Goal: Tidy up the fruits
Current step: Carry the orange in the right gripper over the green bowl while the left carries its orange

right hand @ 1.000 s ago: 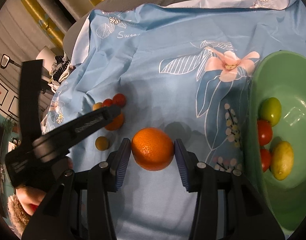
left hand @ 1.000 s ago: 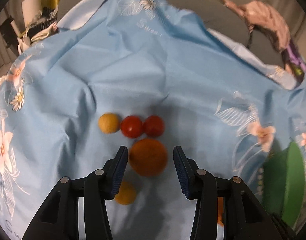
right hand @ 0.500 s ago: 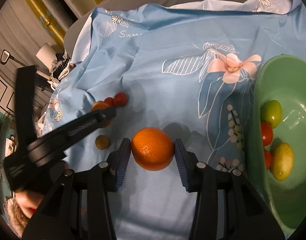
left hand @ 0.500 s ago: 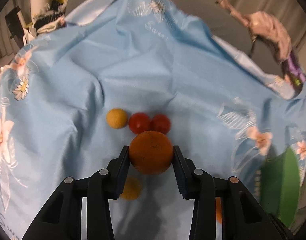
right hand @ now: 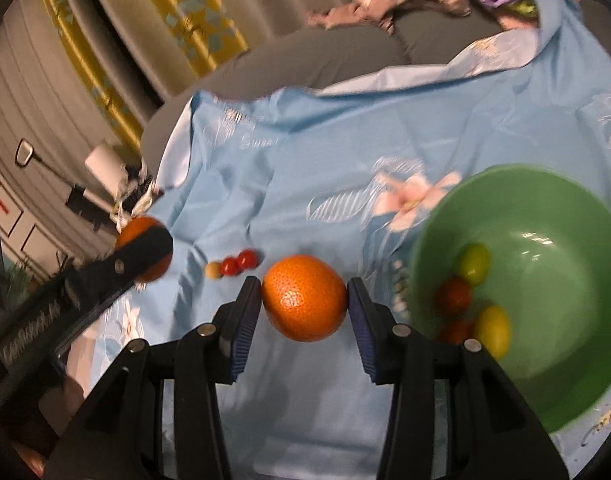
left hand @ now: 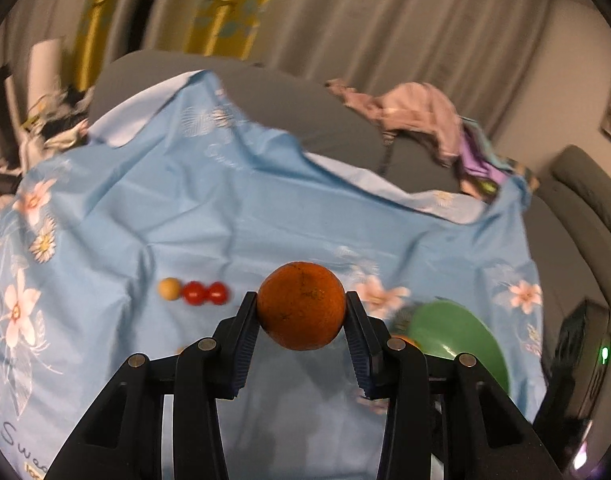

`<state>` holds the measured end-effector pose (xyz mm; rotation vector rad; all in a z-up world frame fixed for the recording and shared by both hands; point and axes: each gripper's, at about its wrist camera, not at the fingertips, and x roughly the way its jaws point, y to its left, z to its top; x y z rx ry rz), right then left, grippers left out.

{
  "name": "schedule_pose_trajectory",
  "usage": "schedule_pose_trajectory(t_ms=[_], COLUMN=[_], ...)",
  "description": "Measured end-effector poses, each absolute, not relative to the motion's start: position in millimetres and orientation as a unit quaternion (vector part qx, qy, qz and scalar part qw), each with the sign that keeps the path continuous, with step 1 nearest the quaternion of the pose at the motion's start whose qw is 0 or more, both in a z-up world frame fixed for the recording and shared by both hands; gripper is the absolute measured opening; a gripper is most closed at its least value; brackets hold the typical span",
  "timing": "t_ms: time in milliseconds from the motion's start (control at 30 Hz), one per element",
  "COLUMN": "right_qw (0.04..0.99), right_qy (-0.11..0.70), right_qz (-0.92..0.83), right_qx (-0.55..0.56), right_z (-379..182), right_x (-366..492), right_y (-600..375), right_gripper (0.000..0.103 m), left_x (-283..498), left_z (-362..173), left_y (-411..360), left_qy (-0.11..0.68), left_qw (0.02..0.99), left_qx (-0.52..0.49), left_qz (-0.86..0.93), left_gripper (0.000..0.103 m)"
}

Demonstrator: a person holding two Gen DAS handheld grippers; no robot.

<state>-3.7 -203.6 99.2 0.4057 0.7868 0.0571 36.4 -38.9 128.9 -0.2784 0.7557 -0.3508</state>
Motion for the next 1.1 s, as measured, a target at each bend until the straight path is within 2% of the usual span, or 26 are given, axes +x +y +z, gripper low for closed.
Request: schedule_pose_trajectory(t_ms=[233,533,700,867,1100], right_qw=[0.914,0.905,0.902,0.898,0.893], right_qy=[0.341,0.331,0.324,0.319,0.313], right_qz=[-0.037,-0.100,-0.119,-0.139,-0.162], right_qx=[0.215,0.250,0.259,0.269,0.281], right_z=[110.6,104.6,105.8,104.5,103.0], right_x=[-32.6,-53.3,-59.2,-64.1,-70.8], right_y=[-237.6,-280.9,-294.7,-305.3,-320.8], right_gripper=[0.045,0.045,0.045,0.045,0.045], left_x=[27.1,20.7,7.8,14.7,8.8], left_z=[129.6,117.3,116.8,100.9,98.4], left_y=[-71.1,-118.0,-144.8,-154.3,-182.1], left_qy=[0.364,0.388,0.368,0.406,0.391], left_qw=[0.899,0.879,0.885,0.865,0.868], left_qx=[-0.113,-0.082,-0.001,-0.018,0.025], left_qz=[-0.218,-0.266,-0.284,-0.296,-0.304], left_gripper=[0.041,0.041,0.041,0.041,0.041])
